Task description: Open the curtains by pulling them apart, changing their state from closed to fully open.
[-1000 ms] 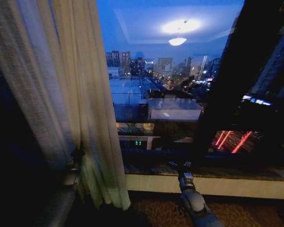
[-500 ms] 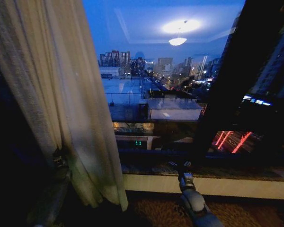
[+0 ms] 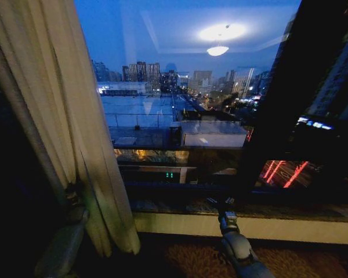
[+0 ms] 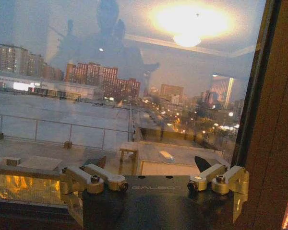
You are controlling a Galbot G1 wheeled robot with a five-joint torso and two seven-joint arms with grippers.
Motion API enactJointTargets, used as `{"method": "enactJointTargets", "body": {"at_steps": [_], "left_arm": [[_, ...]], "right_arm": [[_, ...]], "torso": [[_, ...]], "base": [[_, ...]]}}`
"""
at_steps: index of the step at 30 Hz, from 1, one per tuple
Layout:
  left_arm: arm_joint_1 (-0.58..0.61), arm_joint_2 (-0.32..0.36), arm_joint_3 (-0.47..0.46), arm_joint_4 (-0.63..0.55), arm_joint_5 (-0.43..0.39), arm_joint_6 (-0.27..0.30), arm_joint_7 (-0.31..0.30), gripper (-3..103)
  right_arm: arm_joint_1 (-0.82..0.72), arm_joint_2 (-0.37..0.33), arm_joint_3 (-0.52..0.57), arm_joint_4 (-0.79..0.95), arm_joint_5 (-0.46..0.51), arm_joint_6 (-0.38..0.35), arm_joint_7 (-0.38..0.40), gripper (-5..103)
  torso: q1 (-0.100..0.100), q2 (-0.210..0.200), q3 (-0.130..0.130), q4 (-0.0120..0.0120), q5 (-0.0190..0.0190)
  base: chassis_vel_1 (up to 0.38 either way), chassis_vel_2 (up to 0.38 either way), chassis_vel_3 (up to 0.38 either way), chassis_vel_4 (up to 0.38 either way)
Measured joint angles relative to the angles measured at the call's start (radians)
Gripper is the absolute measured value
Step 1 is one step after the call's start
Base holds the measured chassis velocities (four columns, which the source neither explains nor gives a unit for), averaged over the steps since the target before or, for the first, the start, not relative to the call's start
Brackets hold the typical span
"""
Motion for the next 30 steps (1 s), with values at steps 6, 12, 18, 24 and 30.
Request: {"method": "enactJointTargets", "body": {"at_steps": [6,12,18,24,30], "left_arm": [[-0.009,0.024,-0.021,0.002,0.004,0.021,-0.024,0],[-0.021,0.045,-0.059,0.041,0.035,0.037,-0.061,0],[-0.006,0.057,-0.064,0.049,0.045,0.018,-0.057,0],[0.107,0.000,-0.023,-0.196,-0.023,0.032,0.066,7],[0.217,-0.056,-0.023,-0.382,-0.048,0.028,0.192,24]], "right_arm": [[0.000,0.000,0.000,0.000,0.000,0.000,0.000,100],[0.000,0.000,0.000,0.000,0.000,0.000,0.000,100],[0.000,0.000,0.000,0.000,0.000,0.000,0.000,100],[0.000,0.000,0.000,0.000,0.000,0.000,0.000,100],[0.000,0.000,0.000,0.000,0.000,0.000,0.000,100]], "torso": [[0.000,0.000,0.000,-0.0001,0.0000],[0.000,0.000,0.000,-0.0002,0.0001],[0.000,0.000,0.000,0.0001,0.0002],[0.000,0.000,0.000,-0.0005,0.0002],[0.000,0.000,0.000,-0.0002,0.0004]], "base": [[0.000,0.000,0.000,0.000],[0.000,0.000,0.000,0.000],[0.000,0.000,0.000,0.000],[0.000,0.000,0.000,0.000],[0.000,0.000,0.000,0.000]]}}
